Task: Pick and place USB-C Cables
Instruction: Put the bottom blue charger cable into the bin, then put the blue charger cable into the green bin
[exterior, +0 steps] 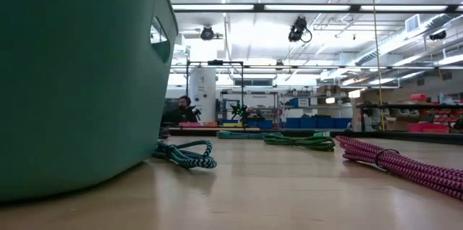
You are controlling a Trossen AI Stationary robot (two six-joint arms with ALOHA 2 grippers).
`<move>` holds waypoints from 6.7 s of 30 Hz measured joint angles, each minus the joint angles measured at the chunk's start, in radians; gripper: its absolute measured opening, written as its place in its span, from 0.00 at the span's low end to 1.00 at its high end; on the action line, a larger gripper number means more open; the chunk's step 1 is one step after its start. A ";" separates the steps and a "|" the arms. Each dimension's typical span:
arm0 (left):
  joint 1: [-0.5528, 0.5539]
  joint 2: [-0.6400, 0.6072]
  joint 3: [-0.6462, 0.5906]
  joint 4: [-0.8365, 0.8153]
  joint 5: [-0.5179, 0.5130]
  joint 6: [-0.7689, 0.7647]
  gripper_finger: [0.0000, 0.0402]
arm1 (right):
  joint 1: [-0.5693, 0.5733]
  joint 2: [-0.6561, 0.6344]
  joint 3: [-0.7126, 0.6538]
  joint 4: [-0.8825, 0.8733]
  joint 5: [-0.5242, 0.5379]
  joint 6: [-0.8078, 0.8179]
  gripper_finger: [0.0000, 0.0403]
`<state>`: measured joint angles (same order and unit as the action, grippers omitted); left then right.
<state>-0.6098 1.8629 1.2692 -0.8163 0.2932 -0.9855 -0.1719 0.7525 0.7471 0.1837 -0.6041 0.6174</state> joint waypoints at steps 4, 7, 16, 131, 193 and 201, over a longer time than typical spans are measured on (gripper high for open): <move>0.004 0.000 -0.001 0.000 0.000 -0.004 0.05 | 0.000 0.000 0.000 0.000 0.000 0.000 0.47; 0.008 0.000 -0.001 -0.001 0.000 -0.024 0.14 | 0.000 0.000 0.000 0.000 0.000 0.000 0.47; 0.017 0.000 -0.001 0.000 -0.001 -0.024 0.29 | 0.000 0.000 0.000 0.000 0.001 -0.015 0.47; 1.226 0.066 -0.001 -0.080 -0.378 1.364 0.60 | 0.001 0.000 -0.001 0.011 0.166 0.087 0.43; 0.119 -0.403 0.183 -0.162 -0.421 0.108 0.06 | 0.001 0.000 -0.001 -0.023 0.111 0.027 0.43; 0.075 -0.304 0.183 -0.102 -0.423 0.012 0.06 | 0.001 0.000 -0.001 -0.027 0.110 0.007 0.43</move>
<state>-0.5352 1.5590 1.4521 -0.9180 -0.1295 -0.9734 -0.1707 0.7525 0.7464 0.1568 -0.4936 0.6247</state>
